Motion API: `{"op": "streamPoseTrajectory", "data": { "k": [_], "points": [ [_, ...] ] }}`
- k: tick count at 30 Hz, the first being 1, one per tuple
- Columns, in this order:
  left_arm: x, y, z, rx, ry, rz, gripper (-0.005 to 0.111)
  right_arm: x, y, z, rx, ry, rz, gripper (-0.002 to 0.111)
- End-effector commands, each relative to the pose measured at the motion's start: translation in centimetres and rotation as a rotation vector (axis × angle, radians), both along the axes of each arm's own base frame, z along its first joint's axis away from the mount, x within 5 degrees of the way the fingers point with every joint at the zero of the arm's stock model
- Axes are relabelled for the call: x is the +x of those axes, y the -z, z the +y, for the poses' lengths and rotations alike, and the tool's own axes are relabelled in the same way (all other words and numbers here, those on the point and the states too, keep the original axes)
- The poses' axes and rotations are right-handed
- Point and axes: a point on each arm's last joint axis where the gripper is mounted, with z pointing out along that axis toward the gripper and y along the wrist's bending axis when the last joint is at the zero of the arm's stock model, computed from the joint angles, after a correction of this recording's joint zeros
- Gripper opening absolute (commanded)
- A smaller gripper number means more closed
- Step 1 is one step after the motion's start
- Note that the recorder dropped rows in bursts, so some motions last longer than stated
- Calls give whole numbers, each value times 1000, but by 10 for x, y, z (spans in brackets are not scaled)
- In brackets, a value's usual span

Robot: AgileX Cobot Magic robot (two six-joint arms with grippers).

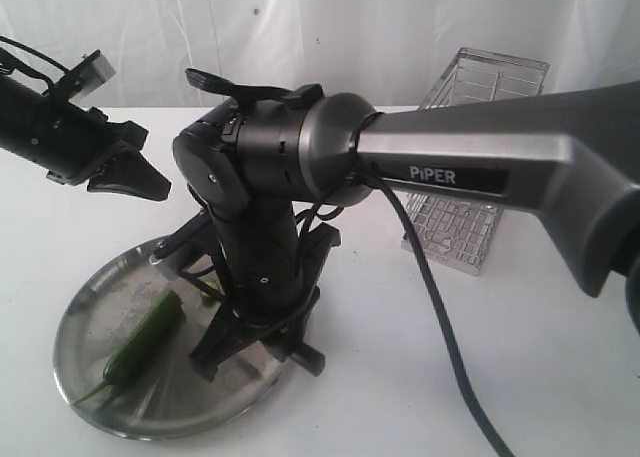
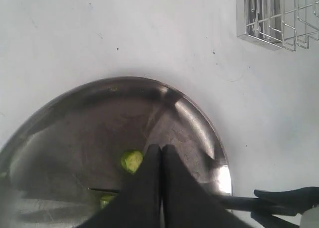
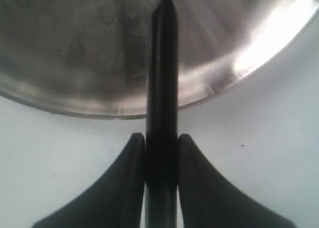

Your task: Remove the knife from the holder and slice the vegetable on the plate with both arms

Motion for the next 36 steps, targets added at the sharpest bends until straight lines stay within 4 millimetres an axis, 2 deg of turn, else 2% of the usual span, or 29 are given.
{"op": "streamPoseTrajectory", "data": {
  "k": [1,9,15,21,27,36],
  "points": [
    [-5,-5,-2,-1,33,6,0,-4,-1,1,17,15,27,1],
    [-5,-6,-2,-1,34,4,0,-16,5,11,3,-30,34,1],
    [-6,-6,-2,-3,37,7,0,-14,11,11,-18,-37,28,1],
    [-6,-6,-2,-4,39,9,0,-8,0,16,5,-45,-13,1],
    [-6,-6,-3,-6,42,11,0,-8,1,16,3,-46,-15,1],
    [-7,-6,-3,-9,48,16,0,-6,16,18,-27,-46,5,1]
  ]
}}
